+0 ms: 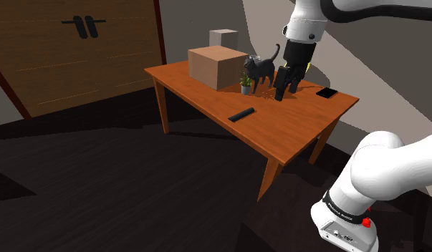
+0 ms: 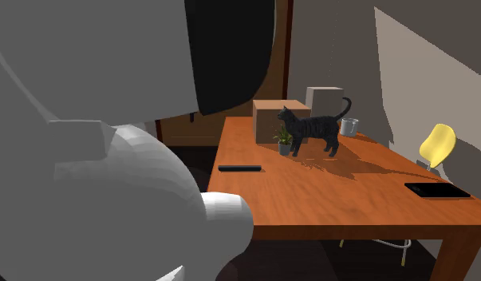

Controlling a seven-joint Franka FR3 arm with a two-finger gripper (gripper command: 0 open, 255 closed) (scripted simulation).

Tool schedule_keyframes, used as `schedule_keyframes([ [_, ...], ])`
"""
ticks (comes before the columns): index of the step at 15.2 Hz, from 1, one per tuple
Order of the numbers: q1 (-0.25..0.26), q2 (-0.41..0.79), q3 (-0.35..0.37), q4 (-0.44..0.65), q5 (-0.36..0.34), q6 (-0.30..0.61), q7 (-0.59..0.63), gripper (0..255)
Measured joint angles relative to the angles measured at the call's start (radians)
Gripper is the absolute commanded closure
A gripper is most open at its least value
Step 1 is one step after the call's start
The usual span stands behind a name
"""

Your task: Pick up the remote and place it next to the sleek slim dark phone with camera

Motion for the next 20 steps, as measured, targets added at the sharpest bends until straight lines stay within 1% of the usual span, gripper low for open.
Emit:
schedule_keyframes([
  [1, 0.0, 0.0, 0.0, 0.0, 0.0, 0.0, 0.0, 0],
  [3, 0.007, 0.003, -0.028, -0.025, -0.023, 0.028, -0.062, 0],
  [6, 0.024, 0.011, -0.09, -0.08, -0.075, 0.093, -0.205, 0],
  [10, 0.044, 0.064, -0.185, -0.126, -0.147, 0.2, -0.413, 0],
  [12, 0.054, 0.103, -0.236, -0.136, -0.181, 0.257, -0.519, 0],
  [16, 0.084, 0.202, -0.325, -0.133, -0.228, 0.369, -0.718, 0],
  [20, 0.123, 0.337, -0.415, -0.104, -0.247, 0.493, -0.924, 0],
])
